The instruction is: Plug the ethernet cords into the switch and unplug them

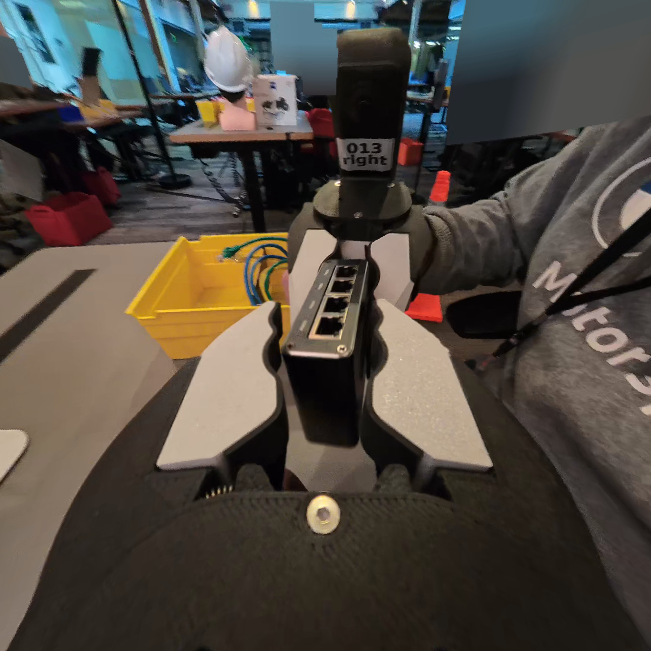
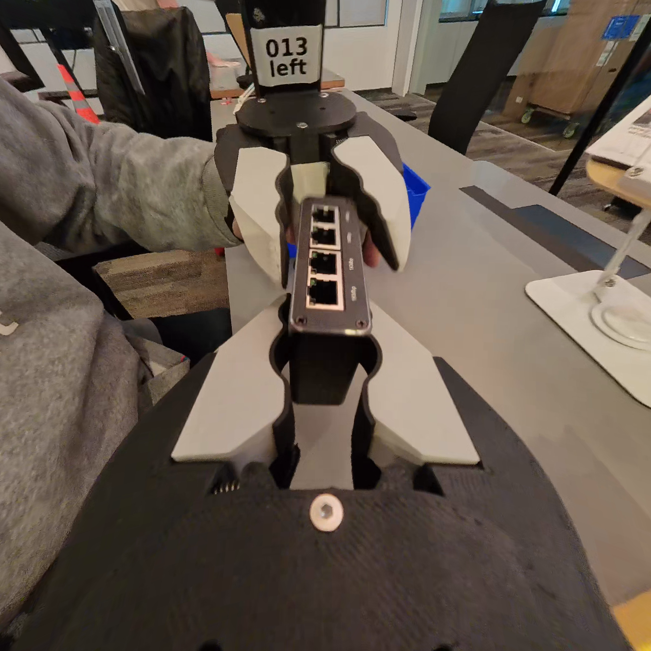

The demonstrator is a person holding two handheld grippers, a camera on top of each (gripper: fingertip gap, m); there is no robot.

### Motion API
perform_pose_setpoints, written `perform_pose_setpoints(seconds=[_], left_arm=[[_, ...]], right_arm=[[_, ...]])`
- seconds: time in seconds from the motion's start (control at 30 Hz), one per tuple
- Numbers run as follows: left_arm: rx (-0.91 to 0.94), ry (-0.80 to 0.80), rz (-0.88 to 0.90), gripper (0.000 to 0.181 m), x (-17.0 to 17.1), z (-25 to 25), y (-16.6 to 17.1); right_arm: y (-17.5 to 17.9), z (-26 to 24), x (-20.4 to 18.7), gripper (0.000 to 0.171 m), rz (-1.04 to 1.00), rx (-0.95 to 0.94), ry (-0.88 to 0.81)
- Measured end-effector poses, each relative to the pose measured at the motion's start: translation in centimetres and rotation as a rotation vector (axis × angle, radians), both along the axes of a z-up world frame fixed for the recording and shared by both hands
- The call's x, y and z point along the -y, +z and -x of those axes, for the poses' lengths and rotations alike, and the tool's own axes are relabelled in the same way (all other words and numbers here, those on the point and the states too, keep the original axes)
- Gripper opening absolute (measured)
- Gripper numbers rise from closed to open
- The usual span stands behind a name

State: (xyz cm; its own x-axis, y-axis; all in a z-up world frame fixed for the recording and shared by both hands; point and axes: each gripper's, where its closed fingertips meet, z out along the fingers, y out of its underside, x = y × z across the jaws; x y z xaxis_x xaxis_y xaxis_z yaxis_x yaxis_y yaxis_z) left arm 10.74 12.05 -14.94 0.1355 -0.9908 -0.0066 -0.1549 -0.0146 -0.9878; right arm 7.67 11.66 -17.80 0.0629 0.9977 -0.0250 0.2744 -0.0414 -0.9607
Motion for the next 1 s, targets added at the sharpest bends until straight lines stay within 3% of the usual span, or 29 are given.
perform_pose_setpoints(seconds=[0.13, 0.3, 0.4, 0.67, 1.0], left_arm=[[-0.006, 0.181, -0.107, 0.053, -2.7, 1.9, 1.3], [-0.059, 0.253, -0.145, 0.051, -3.3, 3.7, 0.6], [-0.098, 0.266, -0.136, 0.05, -3.0, 4.1, -0.8], [-0.178, 0.265, -0.118, 0.045, -2.0, 3.8, -4.5], [-0.236, 0.244, -0.097, 0.045, -1.9, 3.2, -7.5]], right_arm=[[2.2, -4.0, -2.9, 0.032, -0.1, 0.087, -0.079], [4.6, -13.0, -10.7, 0.033, -0.137, 0.249, -0.288], [3.7, -17.7, -14.8, 0.032, -0.067, 0.352, -0.363], [-4.9, -21.9, -21.6, 0.032, 0.104, 0.626, -0.449], [-14.4, -20.5, -21.1, 0.033, 0.354, 0.849, -0.351]])
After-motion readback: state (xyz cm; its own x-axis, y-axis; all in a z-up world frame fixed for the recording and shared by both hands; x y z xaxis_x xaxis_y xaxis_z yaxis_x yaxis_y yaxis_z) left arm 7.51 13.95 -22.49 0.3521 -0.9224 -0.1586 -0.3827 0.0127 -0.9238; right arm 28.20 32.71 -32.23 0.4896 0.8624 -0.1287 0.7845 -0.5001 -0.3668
